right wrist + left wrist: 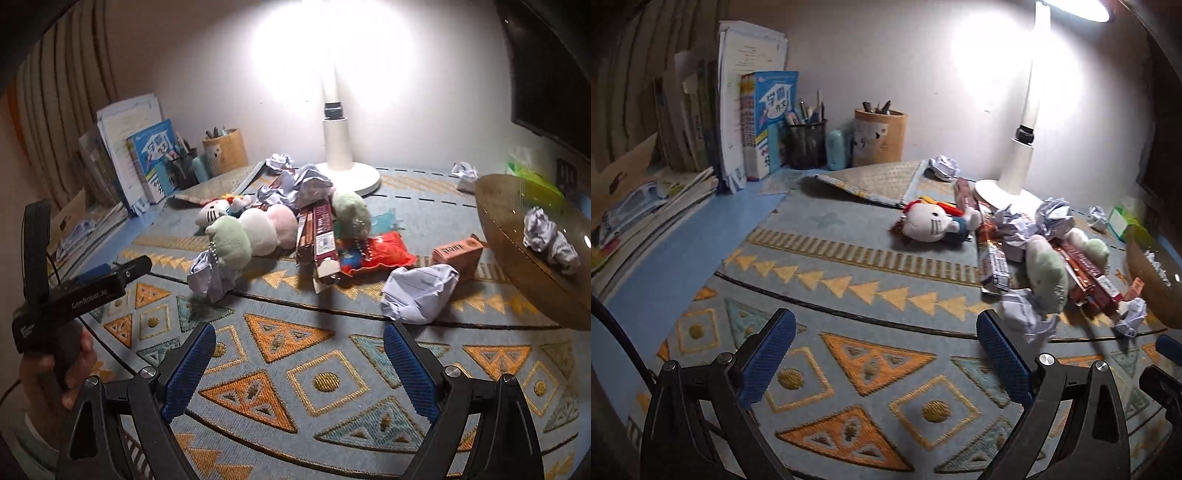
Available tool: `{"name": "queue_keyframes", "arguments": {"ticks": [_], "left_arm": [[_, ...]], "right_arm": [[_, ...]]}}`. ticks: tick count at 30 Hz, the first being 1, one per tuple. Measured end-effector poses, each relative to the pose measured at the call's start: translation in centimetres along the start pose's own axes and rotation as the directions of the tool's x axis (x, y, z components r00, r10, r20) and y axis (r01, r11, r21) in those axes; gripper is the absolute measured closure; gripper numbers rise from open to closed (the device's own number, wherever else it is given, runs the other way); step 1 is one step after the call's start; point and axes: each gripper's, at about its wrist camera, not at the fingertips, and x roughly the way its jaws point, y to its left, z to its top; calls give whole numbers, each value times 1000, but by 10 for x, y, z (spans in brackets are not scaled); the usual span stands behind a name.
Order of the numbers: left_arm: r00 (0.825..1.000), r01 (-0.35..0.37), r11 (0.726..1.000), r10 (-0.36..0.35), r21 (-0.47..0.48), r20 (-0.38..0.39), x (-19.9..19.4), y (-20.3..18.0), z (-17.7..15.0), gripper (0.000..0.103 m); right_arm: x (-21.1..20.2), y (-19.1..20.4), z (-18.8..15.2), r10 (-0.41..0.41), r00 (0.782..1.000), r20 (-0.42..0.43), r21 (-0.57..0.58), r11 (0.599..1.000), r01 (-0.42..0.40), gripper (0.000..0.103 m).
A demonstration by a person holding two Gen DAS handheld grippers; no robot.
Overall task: Organize objects
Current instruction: 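Withdraw both open tools from the bowl back over the rug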
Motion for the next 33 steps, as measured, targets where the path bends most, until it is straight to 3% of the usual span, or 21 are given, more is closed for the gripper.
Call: {"name": "queue_keyframes", "arguments": {"ticks": [5,9,17,23,33], "left_arm": [[999,20,1000,-20,7,-34,13,3,2,4],[998,47,999,-48,-25,-51,16,9,2,4],[998,43,997,-47,-71,-53,18,15,3,4],[999,-9,998,6,-67,-50,17,12,3,4],[998,-6,998,2,-60,-66,20,11,4,4]], "right_arm": [[39,22,-4,-68,994,-82,-115,992,59,11],[44,29,-7,-45,994,-99,-166,986,28,11],[51,16,-9,18,986,-166,-107,994,-36,11],[53,21,-11,-4,983,-184,-134,991,-21,11],[57,22,-12,-32,977,-210,-137,991,3,11]]}}
